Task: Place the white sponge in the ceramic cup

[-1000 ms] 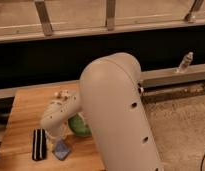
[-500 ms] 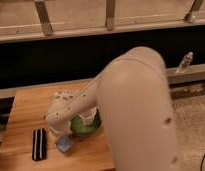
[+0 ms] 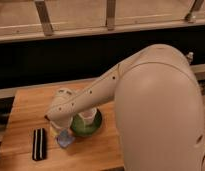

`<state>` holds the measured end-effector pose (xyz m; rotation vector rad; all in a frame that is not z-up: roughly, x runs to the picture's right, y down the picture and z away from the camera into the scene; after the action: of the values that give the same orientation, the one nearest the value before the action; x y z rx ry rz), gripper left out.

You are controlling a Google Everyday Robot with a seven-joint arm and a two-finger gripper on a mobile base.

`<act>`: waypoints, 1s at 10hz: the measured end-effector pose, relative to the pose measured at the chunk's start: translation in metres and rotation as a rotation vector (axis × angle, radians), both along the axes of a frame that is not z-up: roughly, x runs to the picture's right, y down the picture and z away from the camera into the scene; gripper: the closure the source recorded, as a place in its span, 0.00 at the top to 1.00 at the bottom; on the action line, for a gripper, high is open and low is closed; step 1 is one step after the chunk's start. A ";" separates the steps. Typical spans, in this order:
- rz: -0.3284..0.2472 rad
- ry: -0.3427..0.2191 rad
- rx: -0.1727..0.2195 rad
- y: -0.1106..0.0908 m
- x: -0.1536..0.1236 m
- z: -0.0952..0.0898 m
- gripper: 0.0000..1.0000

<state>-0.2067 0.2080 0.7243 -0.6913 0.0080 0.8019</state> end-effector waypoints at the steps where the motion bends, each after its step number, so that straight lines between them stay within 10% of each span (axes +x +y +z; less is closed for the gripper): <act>1: 0.004 -0.002 -0.002 0.001 0.001 0.001 0.00; 5: 0.032 0.004 0.077 -0.038 0.015 -0.009 0.00; 10: 0.039 0.070 0.286 -0.143 0.037 -0.068 0.00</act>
<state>-0.1694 0.0654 0.6559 -0.3937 -0.0557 0.8442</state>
